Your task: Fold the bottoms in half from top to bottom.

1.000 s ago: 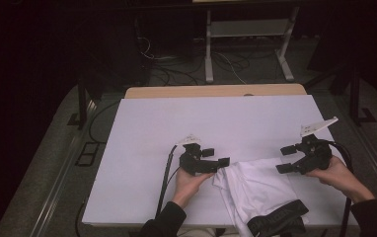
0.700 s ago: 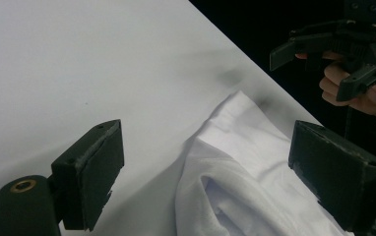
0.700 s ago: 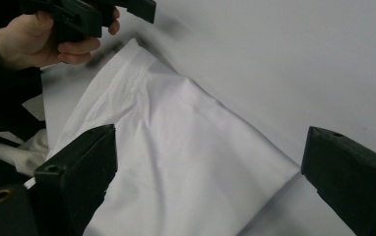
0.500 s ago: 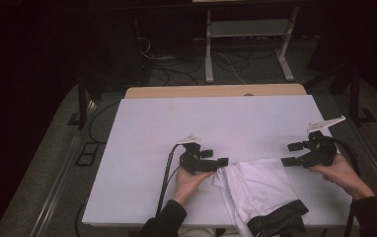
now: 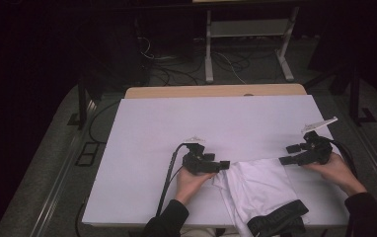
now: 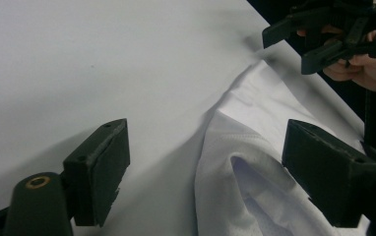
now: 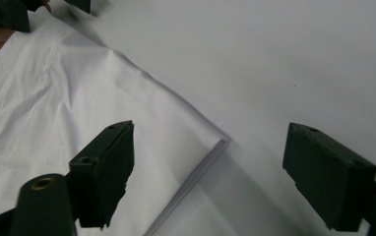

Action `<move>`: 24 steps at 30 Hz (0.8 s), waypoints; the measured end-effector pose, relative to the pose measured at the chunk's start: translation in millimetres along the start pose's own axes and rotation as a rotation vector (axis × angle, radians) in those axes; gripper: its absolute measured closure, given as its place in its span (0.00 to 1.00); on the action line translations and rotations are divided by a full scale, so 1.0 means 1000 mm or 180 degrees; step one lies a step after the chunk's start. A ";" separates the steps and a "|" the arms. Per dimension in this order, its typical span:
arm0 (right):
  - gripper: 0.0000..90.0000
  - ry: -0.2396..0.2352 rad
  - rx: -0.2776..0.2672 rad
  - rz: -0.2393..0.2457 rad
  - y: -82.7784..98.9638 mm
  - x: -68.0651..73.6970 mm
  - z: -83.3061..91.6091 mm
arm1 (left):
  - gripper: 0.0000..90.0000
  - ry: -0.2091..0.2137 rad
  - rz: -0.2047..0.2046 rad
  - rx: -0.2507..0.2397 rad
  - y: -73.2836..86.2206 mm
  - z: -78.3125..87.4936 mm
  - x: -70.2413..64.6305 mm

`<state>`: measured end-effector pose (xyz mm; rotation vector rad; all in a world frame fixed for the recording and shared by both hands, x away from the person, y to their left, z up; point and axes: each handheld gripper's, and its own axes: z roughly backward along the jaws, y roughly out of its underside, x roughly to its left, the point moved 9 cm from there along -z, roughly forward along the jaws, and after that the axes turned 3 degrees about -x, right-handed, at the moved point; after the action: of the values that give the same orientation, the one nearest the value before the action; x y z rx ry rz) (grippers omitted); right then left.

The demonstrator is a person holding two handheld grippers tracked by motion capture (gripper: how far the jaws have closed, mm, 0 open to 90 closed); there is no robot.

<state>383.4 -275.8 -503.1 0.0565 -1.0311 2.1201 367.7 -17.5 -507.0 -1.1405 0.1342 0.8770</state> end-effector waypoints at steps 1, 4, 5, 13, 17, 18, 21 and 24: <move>0.26 -0.0007 0.0017 0.0011 0.001 0.000 -0.002 | 0.21 0.0010 0.0001 0.0014 0.001 0.000 0.000; 0.34 -0.0011 0.0059 0.0074 0.002 0.001 -0.006 | 0.26 0.0022 -0.0010 0.0061 0.003 -0.001 -0.001; 0.38 -0.0012 0.0061 0.0101 0.002 0.002 -0.008 | 0.28 0.0041 -0.0016 0.0070 0.003 -0.001 -0.001; 0.67 0.0063 0.0173 0.0179 0.005 0.004 -0.018 | 0.56 0.0192 0.0028 0.0203 0.010 -0.006 -0.005; 0.87 0.0122 0.0162 0.0073 0.004 0.001 -0.019 | 0.74 0.0192 0.0000 0.0258 0.012 -0.008 -0.006; 0.92 0.0077 0.0161 0.0045 0.005 0.001 -0.019 | 0.79 0.0179 -0.0009 0.0274 0.012 -0.008 -0.006; 0.95 0.0024 0.0142 -0.0031 0.005 0.001 -0.018 | 0.90 0.0129 -0.0054 0.0298 0.012 -0.008 -0.006; 0.96 0.0019 0.0123 -0.0072 0.004 0.001 -0.018 | 0.92 0.0073 -0.0184 0.0293 0.011 -0.006 -0.010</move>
<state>384.7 -264.5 -517.3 0.0801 -0.9816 2.1185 356.0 -25.8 -512.4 -1.0635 0.1581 0.7990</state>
